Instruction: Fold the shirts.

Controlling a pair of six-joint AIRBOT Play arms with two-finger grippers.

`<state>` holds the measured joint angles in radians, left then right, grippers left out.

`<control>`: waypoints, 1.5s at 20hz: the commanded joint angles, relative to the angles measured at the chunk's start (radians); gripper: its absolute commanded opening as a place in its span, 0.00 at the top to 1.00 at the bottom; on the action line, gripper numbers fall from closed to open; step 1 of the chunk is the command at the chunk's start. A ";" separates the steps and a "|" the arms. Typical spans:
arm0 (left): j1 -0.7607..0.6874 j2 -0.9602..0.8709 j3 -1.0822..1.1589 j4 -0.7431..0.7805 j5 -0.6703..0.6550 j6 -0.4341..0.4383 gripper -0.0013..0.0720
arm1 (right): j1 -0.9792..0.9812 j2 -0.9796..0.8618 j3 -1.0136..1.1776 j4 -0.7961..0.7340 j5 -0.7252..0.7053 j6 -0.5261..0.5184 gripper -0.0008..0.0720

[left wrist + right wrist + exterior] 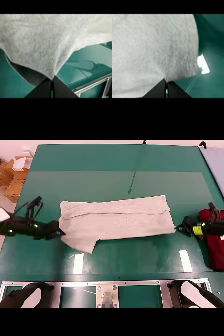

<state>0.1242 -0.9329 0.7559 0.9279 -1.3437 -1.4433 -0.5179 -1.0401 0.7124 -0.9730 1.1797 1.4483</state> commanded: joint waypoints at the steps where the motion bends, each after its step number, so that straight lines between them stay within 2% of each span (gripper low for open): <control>1: 0.001 -0.113 0.144 0.013 -0.006 -0.002 0.96 | 0.084 -0.105 0.179 -0.005 0.007 0.038 0.97; 10: -0.017 -0.634 0.687 -0.034 0.010 -0.002 0.96 | 0.229 -0.637 0.742 -0.004 0.007 0.146 0.97; 13: -0.028 -0.784 0.835 -0.073 0.060 0.002 0.95 | 0.249 -0.823 0.962 0.028 0.019 0.175 0.97; 14: -0.028 -0.816 0.866 -0.086 0.095 0.002 0.63 | 0.248 -0.874 1.022 0.066 0.019 0.175 0.85; 15: -0.028 -0.833 0.883 -0.096 0.126 -0.007 0.27 | 0.246 -0.912 1.070 0.094 0.018 0.175 0.54; 16: -0.026 -0.835 0.892 -0.103 0.161 -0.023 0.18 | 0.240 -0.943 1.118 0.106 0.018 0.175 0.36; 17: -0.021 -0.835 0.910 -0.104 0.175 -0.023 0.18 | 0.227 -0.960 1.157 0.107 0.020 0.175 0.31; 19: 0.010 -0.835 0.966 -0.105 0.156 -0.023 0.18 | 0.185 -0.963 1.205 0.105 0.052 0.141 0.31; 21: 0.046 -0.835 1.018 -0.105 0.116 -0.032 0.18 | 0.122 -0.964 1.216 0.093 0.160 0.108 0.30; 24: 0.075 -0.834 1.040 -0.109 0.042 -0.053 0.18 | 0.048 -0.969 1.185 0.073 0.302 0.002 0.30; 25: 0.075 -0.834 1.040 -0.107 0.021 -0.052 0.22 | 0.035 -0.969 1.163 0.071 0.325 -0.029 0.30; 26: 0.071 -0.834 1.040 -0.109 0.003 -0.052 0.51 | 0.032 -0.971 1.137 0.071 0.335 -0.066 0.30; 27: 0.066 -0.834 1.040 -0.113 -0.012 -0.050 0.87 | 0.032 -0.971 1.107 0.071 0.332 -0.101 0.30; 28: 0.061 -0.835 1.040 -0.117 -0.018 -0.050 0.95 | 0.036 -0.972 1.075 0.071 0.327 -0.127 0.30; 30: 0.051 -0.834 1.040 -0.137 -0.027 -0.050 0.95 | 0.054 -0.991 1.042 0.071 0.311 -0.152 0.30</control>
<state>0.1841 -1.7664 1.7905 0.8101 -1.3342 -1.4921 -0.4664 -2.0155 1.8046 -0.9012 1.4704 1.3743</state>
